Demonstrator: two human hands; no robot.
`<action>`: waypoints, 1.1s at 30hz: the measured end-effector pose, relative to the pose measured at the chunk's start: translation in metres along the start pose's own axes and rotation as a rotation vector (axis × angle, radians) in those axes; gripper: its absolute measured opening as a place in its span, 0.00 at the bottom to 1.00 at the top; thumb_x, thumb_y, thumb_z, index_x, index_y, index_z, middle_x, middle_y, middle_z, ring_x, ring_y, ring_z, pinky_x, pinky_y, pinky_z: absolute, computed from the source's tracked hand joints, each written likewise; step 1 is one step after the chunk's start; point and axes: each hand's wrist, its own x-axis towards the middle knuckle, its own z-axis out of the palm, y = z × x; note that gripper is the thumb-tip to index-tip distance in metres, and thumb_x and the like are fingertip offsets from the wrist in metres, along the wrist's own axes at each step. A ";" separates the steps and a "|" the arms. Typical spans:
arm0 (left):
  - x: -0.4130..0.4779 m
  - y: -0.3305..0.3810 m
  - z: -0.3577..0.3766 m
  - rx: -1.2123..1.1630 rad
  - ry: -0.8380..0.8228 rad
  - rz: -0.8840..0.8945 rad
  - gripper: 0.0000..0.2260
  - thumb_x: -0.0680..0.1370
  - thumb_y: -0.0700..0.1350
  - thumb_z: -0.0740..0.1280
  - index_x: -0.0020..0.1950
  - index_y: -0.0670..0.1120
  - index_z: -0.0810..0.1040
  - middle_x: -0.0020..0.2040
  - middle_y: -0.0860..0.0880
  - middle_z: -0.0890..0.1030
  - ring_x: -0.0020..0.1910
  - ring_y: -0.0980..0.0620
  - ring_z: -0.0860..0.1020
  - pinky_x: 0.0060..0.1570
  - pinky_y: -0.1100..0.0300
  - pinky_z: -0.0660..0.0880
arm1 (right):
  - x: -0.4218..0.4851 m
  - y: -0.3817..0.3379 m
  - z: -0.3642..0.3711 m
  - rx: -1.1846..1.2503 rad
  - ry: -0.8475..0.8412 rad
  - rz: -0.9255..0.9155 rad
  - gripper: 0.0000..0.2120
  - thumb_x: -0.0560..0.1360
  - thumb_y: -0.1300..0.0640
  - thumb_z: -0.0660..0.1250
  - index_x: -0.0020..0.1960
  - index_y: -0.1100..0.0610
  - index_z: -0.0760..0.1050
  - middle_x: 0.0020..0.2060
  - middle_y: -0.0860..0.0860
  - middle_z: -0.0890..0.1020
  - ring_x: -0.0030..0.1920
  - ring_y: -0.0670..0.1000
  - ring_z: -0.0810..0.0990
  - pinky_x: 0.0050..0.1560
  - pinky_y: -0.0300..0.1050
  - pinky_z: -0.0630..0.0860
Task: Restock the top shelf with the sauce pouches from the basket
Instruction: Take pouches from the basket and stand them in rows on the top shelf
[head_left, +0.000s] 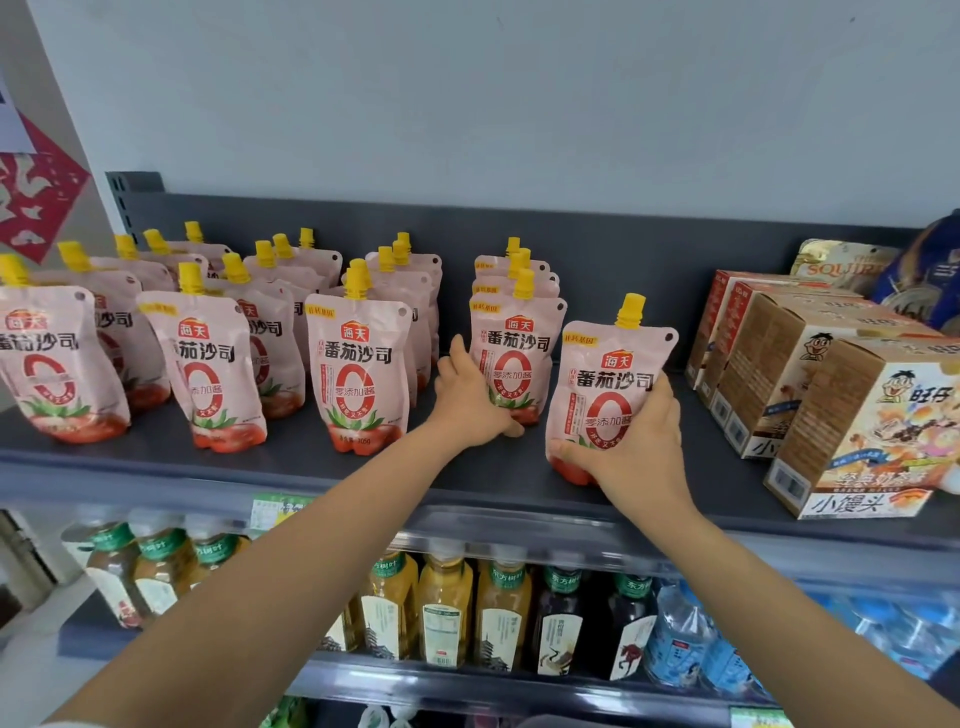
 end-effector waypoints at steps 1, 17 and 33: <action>-0.002 -0.002 -0.002 0.006 0.001 0.010 0.58 0.64 0.43 0.80 0.77 0.44 0.37 0.77 0.42 0.49 0.76 0.41 0.50 0.73 0.46 0.54 | 0.001 -0.002 0.003 0.005 0.000 0.000 0.58 0.56 0.50 0.83 0.75 0.54 0.51 0.66 0.53 0.65 0.67 0.53 0.65 0.66 0.51 0.68; -0.038 -0.030 -0.018 -0.142 -0.009 0.324 0.42 0.65 0.45 0.80 0.72 0.46 0.59 0.66 0.51 0.70 0.62 0.57 0.70 0.58 0.66 0.67 | 0.019 -0.043 0.056 0.120 -0.099 -0.066 0.36 0.66 0.55 0.78 0.67 0.59 0.63 0.55 0.50 0.64 0.55 0.46 0.69 0.52 0.39 0.72; -0.032 -0.030 -0.011 -0.081 -0.032 0.341 0.43 0.67 0.48 0.78 0.74 0.48 0.56 0.68 0.48 0.69 0.67 0.53 0.69 0.67 0.52 0.70 | 0.018 -0.037 0.048 -0.024 -0.098 -0.041 0.31 0.64 0.49 0.79 0.53 0.54 0.61 0.56 0.54 0.75 0.54 0.53 0.78 0.44 0.45 0.76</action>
